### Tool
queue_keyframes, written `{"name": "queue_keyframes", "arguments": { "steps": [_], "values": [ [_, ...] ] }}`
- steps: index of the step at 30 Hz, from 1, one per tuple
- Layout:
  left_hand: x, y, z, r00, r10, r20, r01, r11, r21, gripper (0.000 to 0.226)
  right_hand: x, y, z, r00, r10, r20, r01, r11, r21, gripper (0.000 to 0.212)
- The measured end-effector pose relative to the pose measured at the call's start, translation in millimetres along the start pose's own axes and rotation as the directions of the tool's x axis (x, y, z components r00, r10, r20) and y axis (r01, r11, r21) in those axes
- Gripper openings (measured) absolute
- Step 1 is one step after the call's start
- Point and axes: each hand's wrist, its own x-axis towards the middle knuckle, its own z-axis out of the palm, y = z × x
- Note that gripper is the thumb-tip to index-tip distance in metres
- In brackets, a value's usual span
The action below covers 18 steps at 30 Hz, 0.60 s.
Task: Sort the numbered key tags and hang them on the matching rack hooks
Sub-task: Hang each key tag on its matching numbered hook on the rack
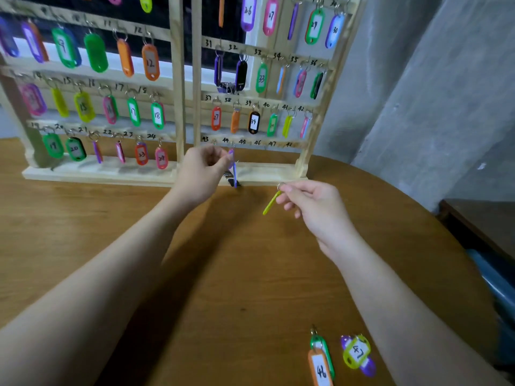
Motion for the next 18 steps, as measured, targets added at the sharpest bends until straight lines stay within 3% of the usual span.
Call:
{"name": "queue_keyframes", "arguments": {
  "steps": [5, 10, 18],
  "values": [
    [41.7, -3.2, 28.9, 0.998, -0.015, -0.063, 0.018, 0.999, 0.037, 0.02, 50.5, -1.9, 11.0, 0.999, -0.003, -0.034, 0.002, 1.0, -0.014, 0.013],
    [59.4, -7.5, 50.2, 0.992, -0.001, -0.124, 0.015, 0.993, 0.117, 0.018, 87.7, 3.0, 22.3, 0.985, -0.111, -0.134, 0.11, 0.994, -0.01, 0.016],
    [68.8, -14.1, 63.3, 0.975, -0.023, -0.222, 0.066, 0.98, 0.188, 0.017, 125.4, 10.2, 37.7, 0.98, -0.183, -0.084, 0.167, 0.972, -0.165, 0.021]
  ]
}}
